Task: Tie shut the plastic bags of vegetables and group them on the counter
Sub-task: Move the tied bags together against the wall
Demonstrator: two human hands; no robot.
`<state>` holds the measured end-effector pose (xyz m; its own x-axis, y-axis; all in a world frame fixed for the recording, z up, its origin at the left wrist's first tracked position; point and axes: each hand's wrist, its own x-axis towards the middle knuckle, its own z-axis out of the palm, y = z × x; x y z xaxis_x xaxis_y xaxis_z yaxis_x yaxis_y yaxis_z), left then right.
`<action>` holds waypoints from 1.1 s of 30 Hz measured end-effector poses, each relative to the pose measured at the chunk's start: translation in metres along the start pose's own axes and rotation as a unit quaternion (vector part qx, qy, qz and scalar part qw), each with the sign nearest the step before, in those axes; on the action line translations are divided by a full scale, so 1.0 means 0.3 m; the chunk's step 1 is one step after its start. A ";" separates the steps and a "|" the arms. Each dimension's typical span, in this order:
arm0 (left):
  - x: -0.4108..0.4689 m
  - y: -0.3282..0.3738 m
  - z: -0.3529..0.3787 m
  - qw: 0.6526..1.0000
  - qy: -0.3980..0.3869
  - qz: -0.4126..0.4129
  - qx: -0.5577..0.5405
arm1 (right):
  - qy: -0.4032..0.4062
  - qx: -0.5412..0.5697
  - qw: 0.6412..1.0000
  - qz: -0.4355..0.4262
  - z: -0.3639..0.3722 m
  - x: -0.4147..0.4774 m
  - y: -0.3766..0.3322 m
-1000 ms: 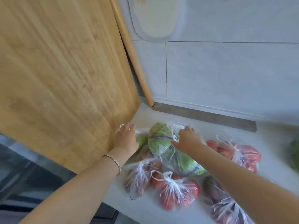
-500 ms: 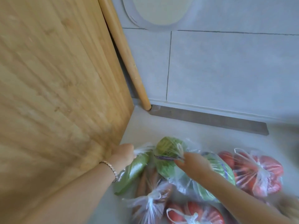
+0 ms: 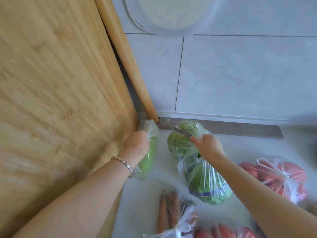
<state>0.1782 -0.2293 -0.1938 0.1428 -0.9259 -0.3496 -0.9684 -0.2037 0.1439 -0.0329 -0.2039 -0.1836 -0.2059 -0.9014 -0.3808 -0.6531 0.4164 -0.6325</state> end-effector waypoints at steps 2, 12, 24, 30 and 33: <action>0.030 0.003 0.010 1.000 0.008 -0.002 0.009 | 0.000 0.024 1.000 0.002 0.033 0.044 -0.058; 0.144 -0.043 0.029 0.998 0.028 -0.054 -0.001 | -0.053 0.177 0.977 0.102 0.245 0.191 -0.240; -0.117 0.044 0.025 0.978 0.190 0.088 -0.019 | -0.086 0.057 0.988 -0.112 0.059 -0.019 -0.130; -0.449 0.140 0.227 0.980 -0.085 0.178 -0.011 | -0.268 -0.238 0.921 -0.153 -0.054 -0.305 0.257; -0.536 0.162 0.358 0.960 -0.225 0.149 0.071 | -0.334 -0.382 0.852 -0.125 -0.054 -0.440 0.445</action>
<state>0.0863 -0.0560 -0.2300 -0.2159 -0.6990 -0.6817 -0.9755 0.1238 0.1820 -0.1047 -0.0313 -0.2069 0.3041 -0.5754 -0.7592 -0.9522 -0.2084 -0.2234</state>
